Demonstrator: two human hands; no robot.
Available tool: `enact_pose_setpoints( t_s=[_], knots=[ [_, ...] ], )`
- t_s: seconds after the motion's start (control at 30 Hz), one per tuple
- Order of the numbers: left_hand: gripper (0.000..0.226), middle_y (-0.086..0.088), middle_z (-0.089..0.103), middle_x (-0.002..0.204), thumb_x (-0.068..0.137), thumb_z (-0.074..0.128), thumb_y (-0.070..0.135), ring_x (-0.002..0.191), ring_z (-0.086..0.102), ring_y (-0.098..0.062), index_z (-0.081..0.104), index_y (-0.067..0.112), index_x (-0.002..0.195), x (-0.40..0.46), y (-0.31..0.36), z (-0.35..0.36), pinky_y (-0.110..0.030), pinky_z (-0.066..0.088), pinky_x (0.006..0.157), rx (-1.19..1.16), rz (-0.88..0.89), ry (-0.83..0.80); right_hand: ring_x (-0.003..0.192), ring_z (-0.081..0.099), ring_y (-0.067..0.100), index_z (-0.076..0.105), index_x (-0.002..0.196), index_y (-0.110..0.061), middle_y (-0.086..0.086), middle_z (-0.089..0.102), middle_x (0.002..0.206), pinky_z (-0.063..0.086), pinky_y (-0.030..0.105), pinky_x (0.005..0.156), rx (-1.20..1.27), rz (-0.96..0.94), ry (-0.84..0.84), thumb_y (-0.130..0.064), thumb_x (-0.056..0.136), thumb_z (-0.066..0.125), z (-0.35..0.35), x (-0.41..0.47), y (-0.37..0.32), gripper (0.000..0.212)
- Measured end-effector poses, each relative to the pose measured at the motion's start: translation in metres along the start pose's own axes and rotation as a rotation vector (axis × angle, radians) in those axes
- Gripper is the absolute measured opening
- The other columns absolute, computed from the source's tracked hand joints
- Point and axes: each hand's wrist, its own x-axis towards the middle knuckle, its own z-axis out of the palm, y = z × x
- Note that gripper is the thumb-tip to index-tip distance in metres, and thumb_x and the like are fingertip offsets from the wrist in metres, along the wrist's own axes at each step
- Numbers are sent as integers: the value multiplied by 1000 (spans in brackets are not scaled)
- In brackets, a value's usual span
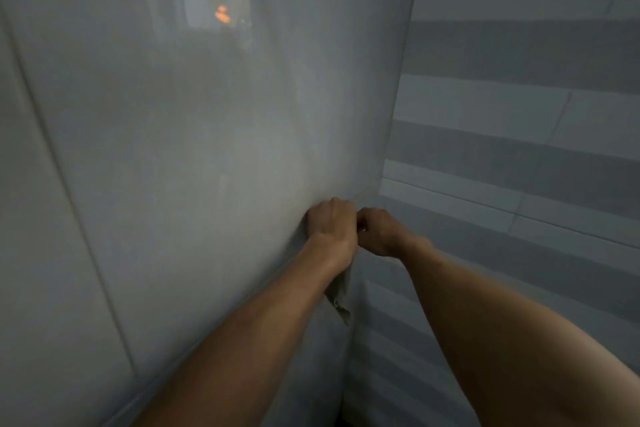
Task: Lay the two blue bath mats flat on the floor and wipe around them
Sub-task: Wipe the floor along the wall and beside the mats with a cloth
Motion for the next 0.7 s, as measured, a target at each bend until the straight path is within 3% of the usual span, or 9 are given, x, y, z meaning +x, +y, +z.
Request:
enact_pose_setpoints(
  t_s=[0.1,0.17,0.23,0.3,0.33,0.43,0.57,0.7],
  knots=[
    [29,-10,61,126,94,55,14,114,60,-28,62,9,122,19,4,-29,-35,47,85,-7,9,-141,100,64,19,75,96,-18,0,71,106,52,32,84,39,77,4,-27,84,69,-17,2,13,16],
    [35,-11,60,125,89,61,16,115,59,-29,60,8,123,30,7,-49,-37,47,92,-36,2,-230,93,62,15,75,88,-19,-2,70,98,49,27,73,64,96,0,-27,84,70,-32,-1,17,11],
    [28,-10,64,103,84,68,14,107,63,-29,64,7,111,38,18,-61,-35,50,87,-83,18,-311,84,59,9,70,77,-20,-4,67,88,43,21,63,74,137,10,-22,86,66,-47,-10,28,10],
    [13,-11,64,79,82,72,10,85,69,-28,66,2,91,44,33,-62,-32,55,75,-146,61,-383,78,59,7,66,73,-22,-6,65,81,40,20,59,53,192,23,-17,87,62,-60,-23,44,15],
    [11,-13,66,76,82,72,10,76,70,-28,66,1,84,47,42,-58,-33,58,71,-181,90,-413,77,60,7,66,74,-23,-6,65,80,40,20,60,41,224,20,-15,87,61,-66,-31,55,15],
    [16,-17,68,85,83,71,13,73,70,-30,64,-1,81,57,71,-32,-39,62,69,-256,208,-435,82,62,9,67,79,-24,-6,67,83,43,21,64,34,327,29,-15,87,63,-75,-64,92,13],
    [26,-15,69,91,81,72,25,80,69,-28,65,3,93,52,127,8,-39,61,72,-358,386,-397,77,62,5,73,89,-22,-7,68,83,41,18,59,48,431,86,-23,90,70,-76,-123,138,4],
    [28,-13,65,97,78,71,20,90,63,-31,60,7,100,36,189,40,-40,56,78,-483,505,-391,78,64,7,77,98,-22,-4,71,88,46,21,67,76,582,203,-25,91,70,-73,-189,183,11]
  ],
)
